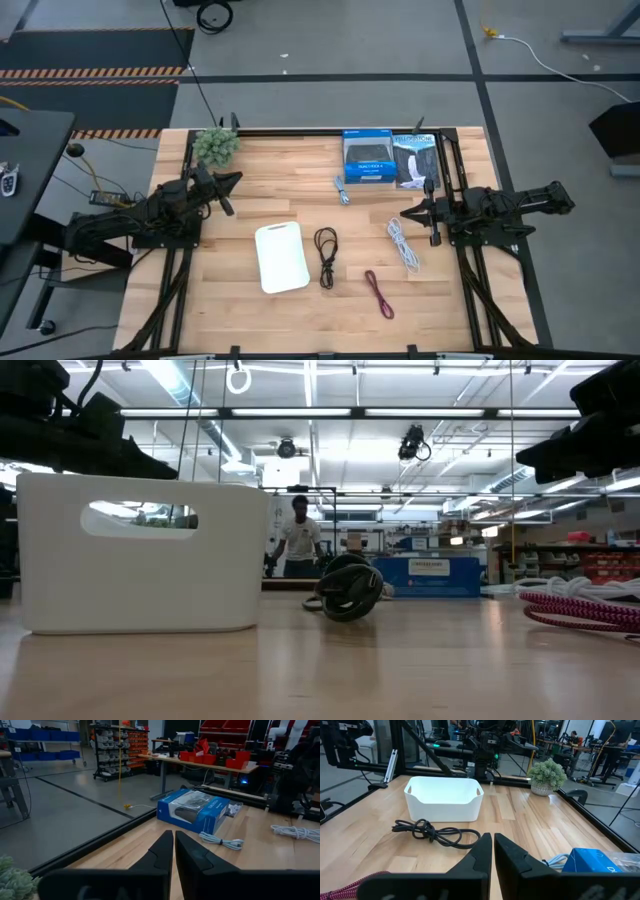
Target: Pick and place USB-C Cables
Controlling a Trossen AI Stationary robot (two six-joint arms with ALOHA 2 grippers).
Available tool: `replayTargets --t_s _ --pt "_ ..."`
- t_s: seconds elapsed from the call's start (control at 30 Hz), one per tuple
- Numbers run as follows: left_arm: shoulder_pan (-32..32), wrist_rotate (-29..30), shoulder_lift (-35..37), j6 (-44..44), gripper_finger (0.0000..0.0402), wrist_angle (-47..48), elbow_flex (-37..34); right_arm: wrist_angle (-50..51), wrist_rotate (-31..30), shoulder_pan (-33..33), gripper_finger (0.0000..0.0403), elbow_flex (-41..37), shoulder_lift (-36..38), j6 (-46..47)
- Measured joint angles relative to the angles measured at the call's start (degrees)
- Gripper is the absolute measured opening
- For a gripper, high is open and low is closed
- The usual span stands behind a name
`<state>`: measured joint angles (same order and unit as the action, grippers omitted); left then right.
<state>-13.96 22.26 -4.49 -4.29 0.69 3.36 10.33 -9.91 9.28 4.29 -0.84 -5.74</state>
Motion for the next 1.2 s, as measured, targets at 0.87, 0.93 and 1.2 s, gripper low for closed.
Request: replayTargets --t_s 0.87,0.93,1.2 --pt "0.0 0.0 0.0 0.0 0.0025 0.0 0.0 -1.4 -4.1 0.0 0.0027 0.0 0.0 0.1" --pt "0.0 0.0 0.0 0.0 0.0025 0.0 0.0 -2.2 -4.1 0.0 0.0027 0.0 0.0 -0.4" --pt "0.0 0.0 0.0 0.0 0.0025 0.0 0.0 -19.4 -12.4 0.0 0.0027 0.0 0.0 9.9"
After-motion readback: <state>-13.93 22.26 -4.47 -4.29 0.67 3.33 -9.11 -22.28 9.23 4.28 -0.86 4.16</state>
